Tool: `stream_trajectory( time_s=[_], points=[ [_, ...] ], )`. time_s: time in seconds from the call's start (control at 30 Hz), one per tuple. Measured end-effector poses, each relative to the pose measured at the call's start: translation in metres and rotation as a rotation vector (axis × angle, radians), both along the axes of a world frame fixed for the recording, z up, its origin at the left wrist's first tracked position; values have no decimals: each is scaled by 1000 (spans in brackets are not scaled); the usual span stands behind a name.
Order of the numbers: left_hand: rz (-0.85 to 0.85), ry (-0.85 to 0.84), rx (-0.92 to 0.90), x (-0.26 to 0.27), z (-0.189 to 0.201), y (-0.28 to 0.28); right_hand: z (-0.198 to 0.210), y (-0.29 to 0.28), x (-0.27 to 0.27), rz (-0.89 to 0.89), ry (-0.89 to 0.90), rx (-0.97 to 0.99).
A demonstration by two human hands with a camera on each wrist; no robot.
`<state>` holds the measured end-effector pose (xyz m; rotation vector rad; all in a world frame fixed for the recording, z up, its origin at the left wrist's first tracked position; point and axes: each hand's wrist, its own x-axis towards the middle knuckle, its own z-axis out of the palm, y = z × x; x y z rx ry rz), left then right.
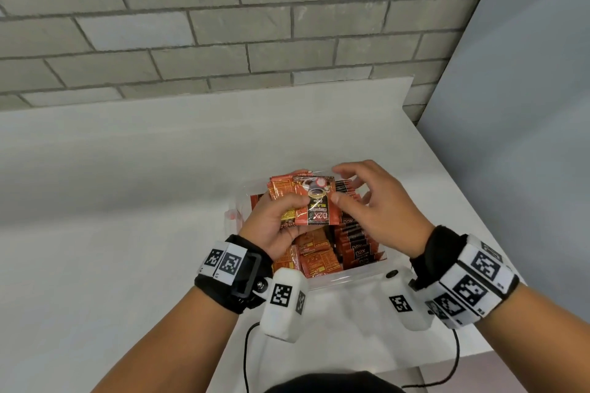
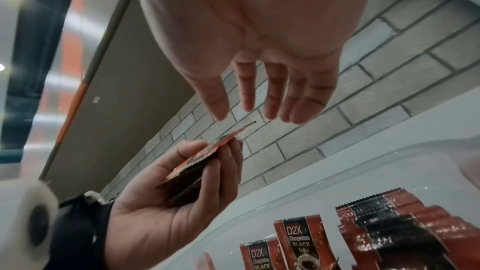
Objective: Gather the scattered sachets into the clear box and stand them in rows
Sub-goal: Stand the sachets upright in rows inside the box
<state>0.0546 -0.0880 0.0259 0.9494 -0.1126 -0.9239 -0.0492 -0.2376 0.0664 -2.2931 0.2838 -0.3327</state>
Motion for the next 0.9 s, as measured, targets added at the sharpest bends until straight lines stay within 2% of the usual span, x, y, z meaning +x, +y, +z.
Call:
stream_trajectory(
  time_s=[0.1,0.27,0.53,0.67,0.8,0.87,0.9],
  points=[
    [-32,-35,27,-3,1,-4,3,-4,3,-34,70,71],
    [15,-47,-10,-5,3,-9,1,-3,0,-90,184,353],
    [-94,-94,1,-5,3,-7,11,-1,4,3,42,280],
    [-64,-100,49,-8,0,-7,15,1,2,6,56,413],
    [-55,-131,20,-9,-1,-6,14,-13,-5,-20,126,480],
    [-8,-91,-19,-7,0,-5,16,-26,-9,-37,91,418],
    [19,-73,-28,-4,0,-4,17,-33,-12,-26,92,327]
  ],
)
